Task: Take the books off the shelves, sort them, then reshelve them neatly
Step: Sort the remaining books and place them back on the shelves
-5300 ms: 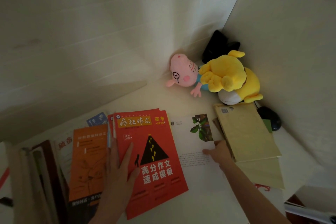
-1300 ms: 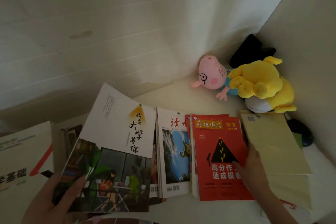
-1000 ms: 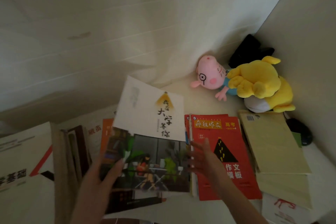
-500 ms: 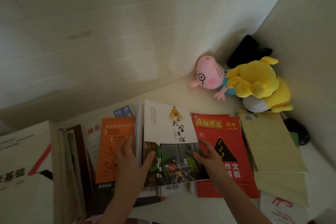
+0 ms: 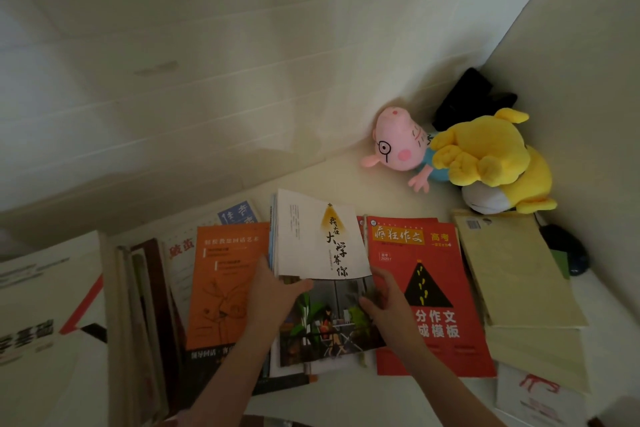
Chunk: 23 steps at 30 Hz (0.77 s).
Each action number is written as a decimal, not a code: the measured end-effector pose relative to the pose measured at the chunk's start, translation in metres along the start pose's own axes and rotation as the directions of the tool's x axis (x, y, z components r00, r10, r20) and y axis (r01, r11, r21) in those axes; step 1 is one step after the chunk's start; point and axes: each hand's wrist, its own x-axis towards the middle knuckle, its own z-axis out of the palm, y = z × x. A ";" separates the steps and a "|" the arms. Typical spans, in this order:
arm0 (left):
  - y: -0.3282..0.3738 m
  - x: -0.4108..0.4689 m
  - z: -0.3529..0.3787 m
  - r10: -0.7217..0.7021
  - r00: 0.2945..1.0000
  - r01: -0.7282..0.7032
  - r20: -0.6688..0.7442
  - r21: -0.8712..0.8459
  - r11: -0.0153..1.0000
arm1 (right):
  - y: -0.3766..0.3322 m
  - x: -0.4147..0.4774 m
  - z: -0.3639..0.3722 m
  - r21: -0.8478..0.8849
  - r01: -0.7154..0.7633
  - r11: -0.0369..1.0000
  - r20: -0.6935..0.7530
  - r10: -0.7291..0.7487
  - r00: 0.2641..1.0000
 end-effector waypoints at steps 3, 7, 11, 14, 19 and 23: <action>0.002 -0.006 -0.002 0.004 1.000 -0.005 -0.012 -0.063 0.998 | -0.001 0.000 -0.001 -0.034 -0.015 0.999 0.008 0.015 1.000; 0.006 -0.029 -0.014 0.029 0.999 -0.032 -0.043 -0.072 0.997 | -0.002 -0.006 -0.002 -0.011 -0.005 1.000 0.028 0.006 1.000; 0.012 -0.047 -0.052 -0.019 0.991 0.007 -0.135 -0.091 0.996 | -0.008 -0.002 0.007 0.041 -0.027 0.999 0.164 0.020 0.986; -0.002 -0.044 -0.086 -0.136 0.982 0.117 -0.134 -0.140 0.983 | -0.016 0.009 0.025 0.039 -0.146 0.988 0.309 0.128 0.942; -0.024 -0.035 -0.096 -0.218 0.970 0.188 -0.105 -0.240 0.952 | -0.017 0.027 0.042 0.036 -0.215 0.976 0.344 0.190 0.920; -0.026 -0.029 -0.077 -0.126 0.987 0.096 -0.104 -0.250 0.963 | -0.019 0.026 0.049 0.077 -0.288 0.955 0.355 0.243 0.903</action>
